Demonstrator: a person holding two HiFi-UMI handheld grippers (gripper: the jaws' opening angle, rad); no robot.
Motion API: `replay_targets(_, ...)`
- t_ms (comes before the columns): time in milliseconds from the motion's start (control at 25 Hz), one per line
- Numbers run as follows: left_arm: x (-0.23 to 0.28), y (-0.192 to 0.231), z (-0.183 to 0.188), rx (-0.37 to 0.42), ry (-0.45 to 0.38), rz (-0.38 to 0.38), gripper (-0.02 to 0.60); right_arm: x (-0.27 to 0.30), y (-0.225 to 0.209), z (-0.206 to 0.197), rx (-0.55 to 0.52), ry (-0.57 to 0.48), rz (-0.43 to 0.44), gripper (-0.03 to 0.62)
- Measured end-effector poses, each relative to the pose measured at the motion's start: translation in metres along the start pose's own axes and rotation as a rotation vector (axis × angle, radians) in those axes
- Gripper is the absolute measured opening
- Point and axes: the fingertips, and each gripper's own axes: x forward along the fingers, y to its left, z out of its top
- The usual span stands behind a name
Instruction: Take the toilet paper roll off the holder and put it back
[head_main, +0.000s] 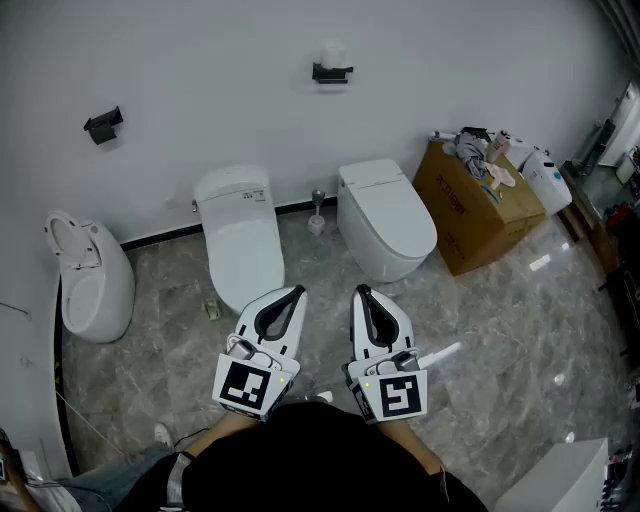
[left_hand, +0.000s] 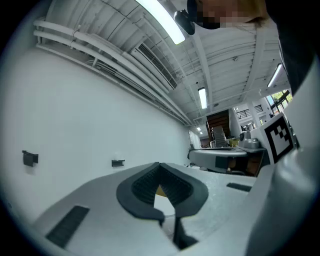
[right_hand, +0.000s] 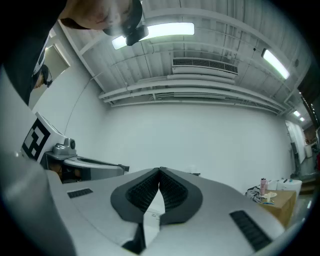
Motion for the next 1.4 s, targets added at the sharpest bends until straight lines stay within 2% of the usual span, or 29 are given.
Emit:
replay_targets(120, 0.005, -0.004, 0.002, 0.003, -0.001, -0.005, 0.006, 0.001, -0.006, 0.001, -0.003, -0.009, -0.005, 0.023)
replay_targets(240, 0.014, -0.004, 0.003, 0.005, 0.001, -0.008, 0.005, 0.01, -0.014, 0.007, 0.002, -0.061, -0.016, 0.023)
replay_targets(400, 0.028, -0.004, 0.001, 0.002, 0.001, -0.006, 0.006, 0.015, -0.023, -0.006, -0.003, 0.003, 0.0, 0.023)
replay_targets(600, 0.045, -0.01, -0.001, 0.004, 0.001, -0.002, 0.006, 0.018, -0.039, -0.002, 0.005, -0.056, 0.017, 0.023)
replay_targets(880, 0.067, -0.013, -0.007, -0.003, 0.01, -0.001, 0.006, 0.028, -0.057, -0.021, 0.016, -0.009, 0.027, 0.025)
replay_targets(1120, 0.09, 0.003, -0.013, -0.007, 0.01, -0.007, 0.006, 0.049, -0.066, -0.032, 0.023, 0.0, 0.027, 0.025)
replay_targets(1400, 0.143, 0.052, -0.014, 0.028, -0.015, -0.013, 0.006, 0.107, -0.094, -0.046, 0.029, -0.011, -0.007, 0.025)
